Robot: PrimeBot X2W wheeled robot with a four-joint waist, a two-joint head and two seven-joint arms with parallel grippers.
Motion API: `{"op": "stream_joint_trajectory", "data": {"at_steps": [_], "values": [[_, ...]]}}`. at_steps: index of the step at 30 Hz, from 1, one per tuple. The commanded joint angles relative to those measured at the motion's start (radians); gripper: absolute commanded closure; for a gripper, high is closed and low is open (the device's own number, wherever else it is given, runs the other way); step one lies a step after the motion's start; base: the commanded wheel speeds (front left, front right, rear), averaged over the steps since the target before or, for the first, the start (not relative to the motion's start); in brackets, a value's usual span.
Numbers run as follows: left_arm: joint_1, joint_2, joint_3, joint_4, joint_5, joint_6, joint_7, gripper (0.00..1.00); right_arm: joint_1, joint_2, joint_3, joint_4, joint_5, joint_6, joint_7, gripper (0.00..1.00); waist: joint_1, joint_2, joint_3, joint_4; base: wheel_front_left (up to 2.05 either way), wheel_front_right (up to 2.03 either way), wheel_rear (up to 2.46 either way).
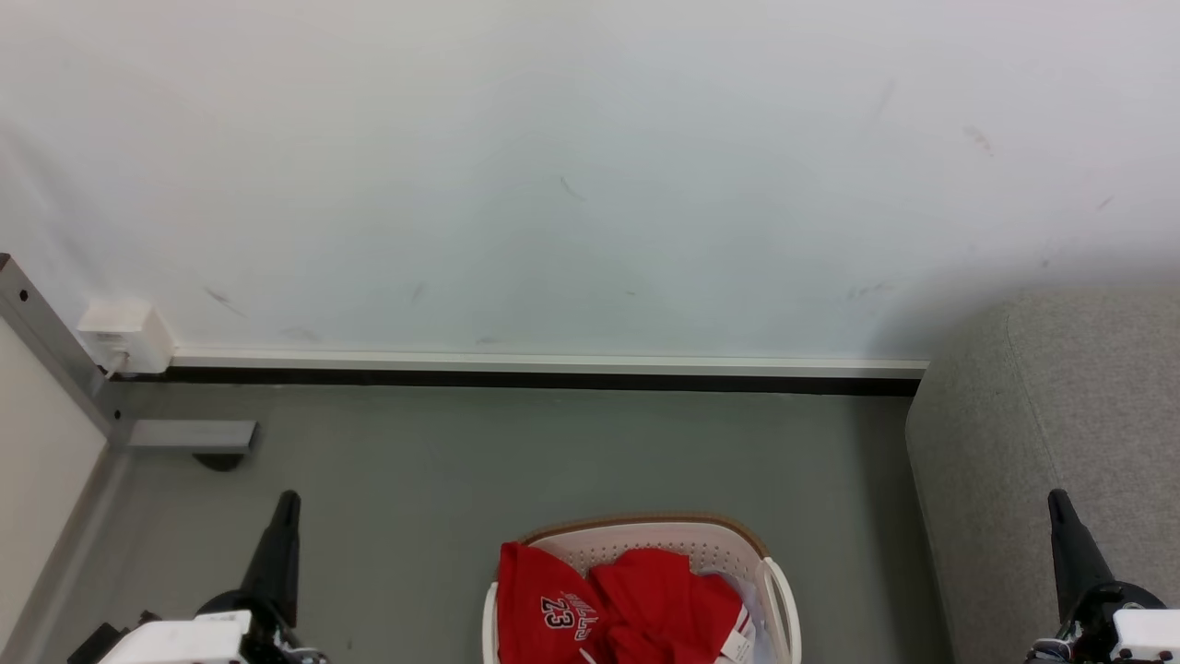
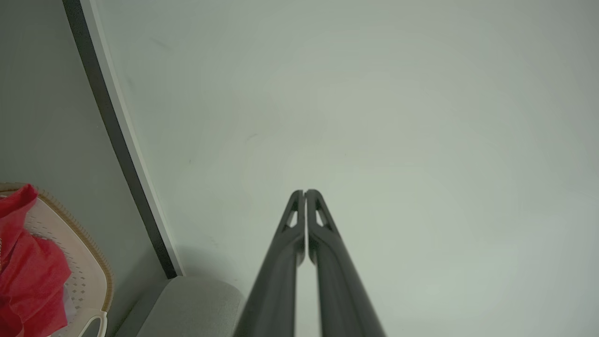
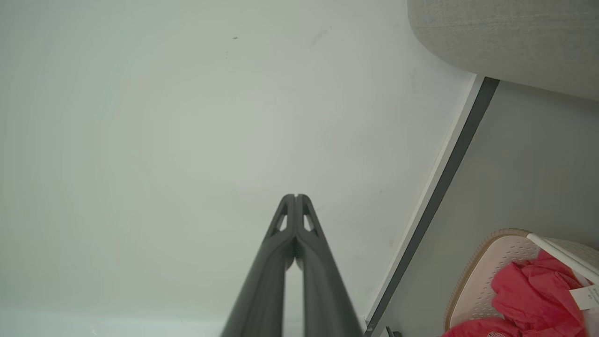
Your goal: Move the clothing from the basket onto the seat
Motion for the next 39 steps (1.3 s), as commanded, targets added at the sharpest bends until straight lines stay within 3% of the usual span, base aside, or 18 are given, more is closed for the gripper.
{"op": "stream_joint_trajectory", "data": {"at_steps": [1, 39], "values": [[-0.007, 0.007, 0.002, -0.003, -0.014, -0.005, 0.003, 1.0, -0.013, -0.001, -0.002, 0.003, -0.005, -0.003, 0.002, 1.0, 0.0, 0.0, 0.0, 0.0, 0.0, 0.0, 0.0], [-0.007, 0.007, 0.002, -0.003, -0.014, -0.005, 0.003, 1.0, -0.013, -0.001, -0.002, 0.003, -0.005, -0.003, 0.002, 1.0, 0.0, 0.0, 0.0, 0.0, 0.0, 0.0, 0.0]]}}
